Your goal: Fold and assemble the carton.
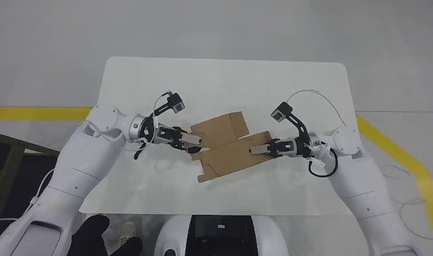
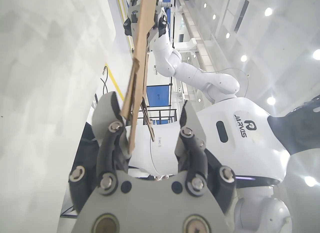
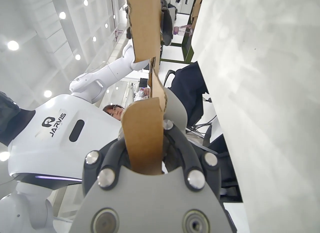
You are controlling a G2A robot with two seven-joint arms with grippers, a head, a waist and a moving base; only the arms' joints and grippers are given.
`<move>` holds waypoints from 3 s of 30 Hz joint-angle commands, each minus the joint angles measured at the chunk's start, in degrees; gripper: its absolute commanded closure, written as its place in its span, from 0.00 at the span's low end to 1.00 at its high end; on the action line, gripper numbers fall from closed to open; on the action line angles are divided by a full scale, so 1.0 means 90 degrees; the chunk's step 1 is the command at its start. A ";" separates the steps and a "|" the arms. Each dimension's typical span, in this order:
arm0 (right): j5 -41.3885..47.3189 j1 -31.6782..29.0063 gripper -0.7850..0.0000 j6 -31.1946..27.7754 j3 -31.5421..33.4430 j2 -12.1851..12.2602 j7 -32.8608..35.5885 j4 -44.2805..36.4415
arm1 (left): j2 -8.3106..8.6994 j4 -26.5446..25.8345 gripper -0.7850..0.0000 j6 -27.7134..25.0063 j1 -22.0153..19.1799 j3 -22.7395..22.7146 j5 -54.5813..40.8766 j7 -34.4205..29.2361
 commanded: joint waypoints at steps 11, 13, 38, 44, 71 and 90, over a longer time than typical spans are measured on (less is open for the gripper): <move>-0.0547 -0.0290 1.00 0.0309 0.0197 0.0133 -0.0425 -0.0436 | 0.0019 -0.0070 0.00 0.0035 0.0249 -0.0294 -0.0151 0.0448; -0.0575 -0.0314 1.00 0.0329 0.0186 0.0142 -0.0461 -0.0462 | 0.0016 -0.0072 0.00 0.0032 0.0255 -0.0332 -0.0210 0.0453; -0.0658 -0.0382 1.00 0.0500 -0.0027 0.0180 -0.0968 -0.0764 | -0.0116 -0.0129 0.00 0.0191 0.0369 -0.0380 -0.0343 0.1109; -0.0702 -0.0372 1.00 0.0531 -0.0029 0.0199 -0.1000 -0.0802 | -0.0126 -0.0007 0.00 0.0382 0.0373 -0.0404 -0.0408 0.0910; -0.0867 -0.0328 1.00 0.0575 -0.0198 0.0254 -0.1016 -0.0943 | -0.0180 0.0252 0.61 0.0792 0.0286 -0.0286 0.0185 0.0528; -0.1078 -0.0312 0.00 0.0709 -0.0204 0.0312 -0.1217 -0.0968 | -0.0164 0.0199 1.00 0.0990 0.0280 -0.0319 0.0482 0.0426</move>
